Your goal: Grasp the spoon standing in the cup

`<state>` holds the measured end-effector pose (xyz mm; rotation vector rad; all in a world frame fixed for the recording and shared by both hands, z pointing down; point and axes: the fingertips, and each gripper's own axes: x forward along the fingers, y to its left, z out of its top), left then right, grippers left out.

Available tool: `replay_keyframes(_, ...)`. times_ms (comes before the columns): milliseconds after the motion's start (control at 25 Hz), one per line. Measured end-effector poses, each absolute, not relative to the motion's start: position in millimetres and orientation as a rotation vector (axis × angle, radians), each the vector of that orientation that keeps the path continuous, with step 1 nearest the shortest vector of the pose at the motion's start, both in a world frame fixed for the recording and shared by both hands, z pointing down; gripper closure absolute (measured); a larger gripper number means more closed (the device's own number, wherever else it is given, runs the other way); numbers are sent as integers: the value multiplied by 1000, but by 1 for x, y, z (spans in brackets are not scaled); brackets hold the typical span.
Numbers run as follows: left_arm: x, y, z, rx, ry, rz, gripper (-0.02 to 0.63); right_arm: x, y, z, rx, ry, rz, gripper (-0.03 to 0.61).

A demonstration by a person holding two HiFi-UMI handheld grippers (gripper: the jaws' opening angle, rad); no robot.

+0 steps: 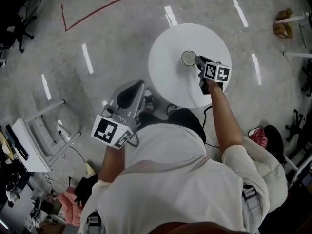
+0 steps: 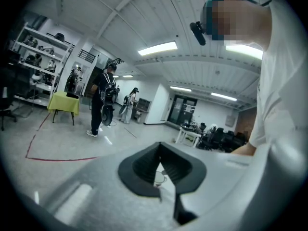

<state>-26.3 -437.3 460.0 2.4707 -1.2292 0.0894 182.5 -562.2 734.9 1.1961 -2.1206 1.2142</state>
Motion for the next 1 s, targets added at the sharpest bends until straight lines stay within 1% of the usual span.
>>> replay_keyframes(80,-29,-437,460,2468,-1235,91,612,182,-563,731,1205,-2128,1178,557)
replay_keyframes(120,-31,-437,460,2468,-1237,90,612,182,-564,728,1210,-2135,1165,565)
replay_keyframes(360,-33,-439,451,2511,-1201,72,612,177,-553,700,1231,-2207,1142,565)
replay_keyframes(680,-23,-439,431,2613,-1079,54,613,171,-519,601,1389,-2368,1074,566)
replay_keyframes(800,-8,-440,417,2674,-1005,33,613,172,-502,563,1417,-2443,1071,566)
replay_keyframes(1000,20,-433,394,2773,-889,8,612,184,-468,505,1500,-2545,969,566)
